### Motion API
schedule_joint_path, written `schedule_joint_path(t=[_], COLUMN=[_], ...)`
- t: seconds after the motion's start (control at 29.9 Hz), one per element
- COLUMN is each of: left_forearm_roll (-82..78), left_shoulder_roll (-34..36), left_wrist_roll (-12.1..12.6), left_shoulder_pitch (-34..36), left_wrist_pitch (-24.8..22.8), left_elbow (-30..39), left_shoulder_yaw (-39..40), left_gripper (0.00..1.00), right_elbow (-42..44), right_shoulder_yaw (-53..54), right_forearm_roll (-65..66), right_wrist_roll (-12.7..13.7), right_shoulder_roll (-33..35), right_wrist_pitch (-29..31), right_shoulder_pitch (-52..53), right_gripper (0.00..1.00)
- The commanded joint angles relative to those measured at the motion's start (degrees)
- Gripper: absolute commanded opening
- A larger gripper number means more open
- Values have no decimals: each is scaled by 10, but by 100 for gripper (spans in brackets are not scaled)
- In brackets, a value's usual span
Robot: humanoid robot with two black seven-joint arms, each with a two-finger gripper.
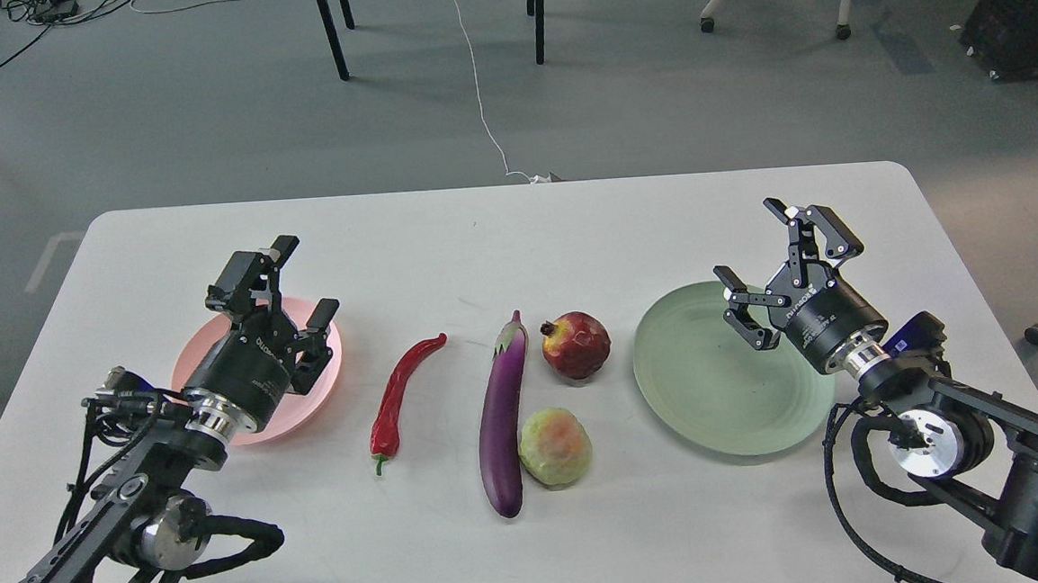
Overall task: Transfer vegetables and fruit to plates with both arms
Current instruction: 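Move the right gripper over the red apple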
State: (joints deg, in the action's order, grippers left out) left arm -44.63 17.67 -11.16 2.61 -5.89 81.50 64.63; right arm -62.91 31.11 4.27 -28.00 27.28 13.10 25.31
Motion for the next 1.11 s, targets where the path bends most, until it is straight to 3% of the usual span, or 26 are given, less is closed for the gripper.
schedule_joint_path(t=[0.0,0.2,0.33,0.47,0.57,0.77,1.07], left_forearm_roll=[0,0,0,1,1,1,1], left_shoulder_roll=[1,3,7,10,10,14,18], left_wrist_roll=[0,-3,-9,-31,-31,-31,-29], left_shoulder_pitch=[-6,-3,1,2,2,-1,-4], left_wrist_pitch=[-1,-3,-5,-5,-5,-5,-3], left_elbow=[2,2,9,10,11,23,36], left_shoulder_yaw=[1,1,2,2,2,3,12], left_gripper=[98,98,98,98,98,98,98], right_elbow=[0,-15,-25,-23,-21,-14,81], right_shoulder_yaw=[-3,-11,-70,-204,-340,-538,-677], right_forearm_roll=[1,35,195,367,451,594,673], right_wrist_roll=[0,0,0,0,0,0,0], right_shoulder_roll=[0,15,56,85,83,-5,-178], right_wrist_pitch=[0,1,0,-2,-4,-10,-19], right_shoulder_pitch=[0,36,130,284,425,618,649], right_gripper=[98,98,99,99,99,99,98])
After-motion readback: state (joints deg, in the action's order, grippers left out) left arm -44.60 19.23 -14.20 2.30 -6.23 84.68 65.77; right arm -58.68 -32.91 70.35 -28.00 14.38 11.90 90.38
